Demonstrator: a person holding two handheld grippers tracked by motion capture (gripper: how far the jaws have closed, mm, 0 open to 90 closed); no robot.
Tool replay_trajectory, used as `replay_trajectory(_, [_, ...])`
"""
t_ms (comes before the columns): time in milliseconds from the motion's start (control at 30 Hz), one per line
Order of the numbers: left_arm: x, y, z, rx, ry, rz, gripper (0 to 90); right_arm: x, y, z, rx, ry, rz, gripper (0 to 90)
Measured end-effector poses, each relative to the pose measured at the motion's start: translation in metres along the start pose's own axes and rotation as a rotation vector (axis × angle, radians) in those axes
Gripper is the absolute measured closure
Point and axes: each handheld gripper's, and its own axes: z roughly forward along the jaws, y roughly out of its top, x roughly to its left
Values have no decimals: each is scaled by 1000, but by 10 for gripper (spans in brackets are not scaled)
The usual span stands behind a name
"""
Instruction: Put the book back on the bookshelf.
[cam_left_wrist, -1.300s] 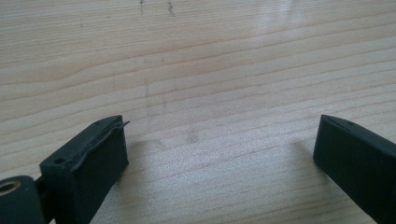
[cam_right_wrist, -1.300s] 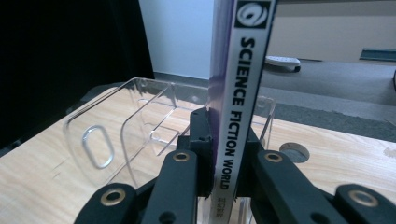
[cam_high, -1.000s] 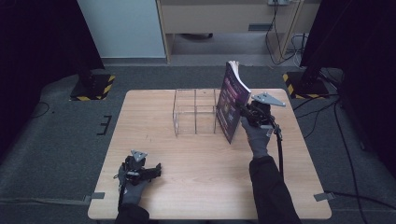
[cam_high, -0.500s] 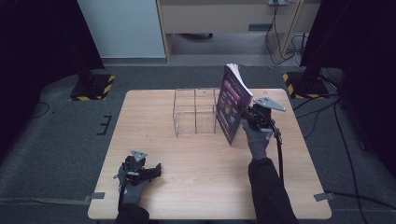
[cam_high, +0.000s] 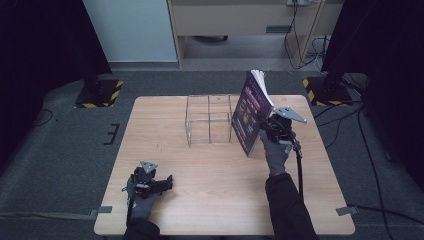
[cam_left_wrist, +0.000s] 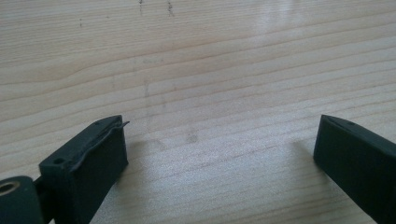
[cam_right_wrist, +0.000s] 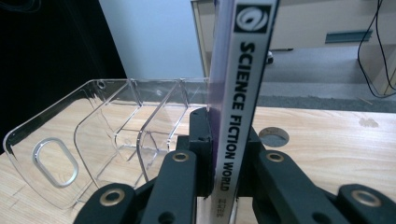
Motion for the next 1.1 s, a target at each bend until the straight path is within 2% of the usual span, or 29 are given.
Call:
replay_trajectory(67, [0,0,0,0,0,0,18,1,1,-1,11,-8,-3,812])
replay_trajectory(200, [0,0,0,1,0,1,18,-1,2,-2,17,-18,-15,714])
replay_trajectory(300, [0,0,0,1,0,2,18,-3,4,-7,-4,-6,-48,545])
replay_trajectory(400, [0,0,0,1,0,2,18,-5,6,-15,-23,2,-78,433])
replay_trajectory(433, [0,0,0,1,0,2,18,-7,6,-19,-34,14,-84,377])
replay_trajectory(533, [0,0,0,1,1,2,17,-11,6,-32,-32,44,-95,289])
replay_trajectory(733, [0,0,0,2,2,2,17,-24,-8,-58,-17,57,-110,218])
replay_trajectory(900, [0,0,0,3,5,1,14,-38,-30,-66,67,27,-143,173])
replay_trajectory(1100, [0,0,0,3,5,0,13,-57,-63,-68,145,3,-138,163])
